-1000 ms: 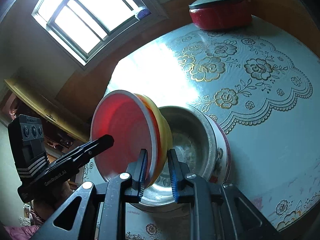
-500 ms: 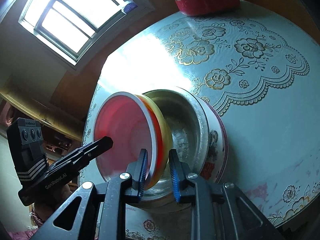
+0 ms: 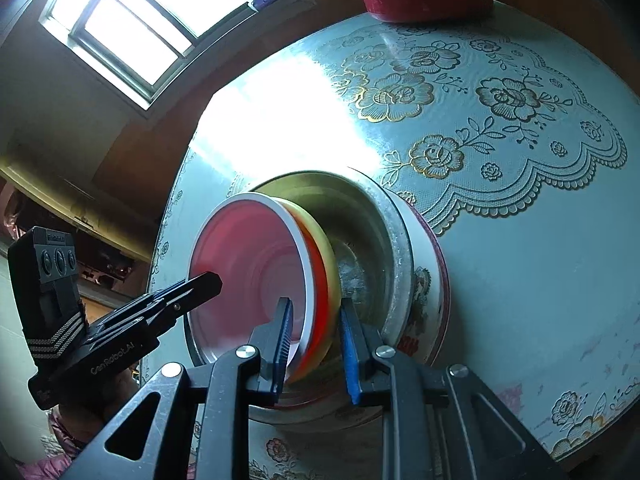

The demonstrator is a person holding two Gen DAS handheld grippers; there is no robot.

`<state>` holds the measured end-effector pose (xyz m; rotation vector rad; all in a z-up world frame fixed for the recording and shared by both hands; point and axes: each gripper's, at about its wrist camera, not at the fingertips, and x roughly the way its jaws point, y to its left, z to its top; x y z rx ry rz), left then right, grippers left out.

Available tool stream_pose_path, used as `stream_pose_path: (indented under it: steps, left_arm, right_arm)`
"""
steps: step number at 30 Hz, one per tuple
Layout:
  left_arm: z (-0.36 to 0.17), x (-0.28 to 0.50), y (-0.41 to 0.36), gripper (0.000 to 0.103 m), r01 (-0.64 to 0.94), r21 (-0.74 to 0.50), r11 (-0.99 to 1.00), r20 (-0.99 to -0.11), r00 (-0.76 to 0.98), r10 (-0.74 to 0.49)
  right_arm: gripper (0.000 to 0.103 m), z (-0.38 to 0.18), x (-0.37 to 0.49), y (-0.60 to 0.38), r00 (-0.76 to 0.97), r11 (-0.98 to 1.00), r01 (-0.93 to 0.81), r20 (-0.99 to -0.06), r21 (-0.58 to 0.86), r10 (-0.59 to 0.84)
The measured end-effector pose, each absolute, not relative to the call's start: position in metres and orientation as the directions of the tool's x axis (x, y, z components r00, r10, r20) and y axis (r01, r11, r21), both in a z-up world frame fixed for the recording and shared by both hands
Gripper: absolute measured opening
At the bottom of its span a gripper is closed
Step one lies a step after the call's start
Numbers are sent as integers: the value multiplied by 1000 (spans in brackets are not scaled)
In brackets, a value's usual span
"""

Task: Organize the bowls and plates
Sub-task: 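Carry the nested bowls with the right gripper over the steel bowl stack, then lower the nested bowls into the steel bowl with the right gripper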

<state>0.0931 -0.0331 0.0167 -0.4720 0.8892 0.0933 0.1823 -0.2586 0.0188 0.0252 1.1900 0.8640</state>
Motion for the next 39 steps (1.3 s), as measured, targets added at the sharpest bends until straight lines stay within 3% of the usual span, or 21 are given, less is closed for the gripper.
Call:
stream_pose_path:
  steps: [18, 24, 31, 36, 39]
  left_arm:
    - [17, 96, -48, 12, -393, -254, 884, -788, 613, 46]
    - [13, 104, -53, 12, -409, -212, 888, -791, 605, 90]
    - [11, 106, -55, 13, -434, -185, 882, -797, 591, 124]
    - [15, 105, -54, 15, -451, -168, 877, -788, 596, 155]
    - [18, 103, -58, 15, -452, -150, 879, -779, 602, 176]
  right_arm:
    - [22, 24, 198, -250, 112, 630, -699, -819, 338, 563]
    - [10, 22, 197, -244, 159, 606, -750, -817, 265, 554]
    - [10, 22, 199, -241, 148, 570, -781, -811, 255, 566]
    - [19, 27, 207, -249, 142, 564, -771, -784, 295, 604]
    - [19, 31, 211, -254, 140, 560, -764, -765, 321, 628]
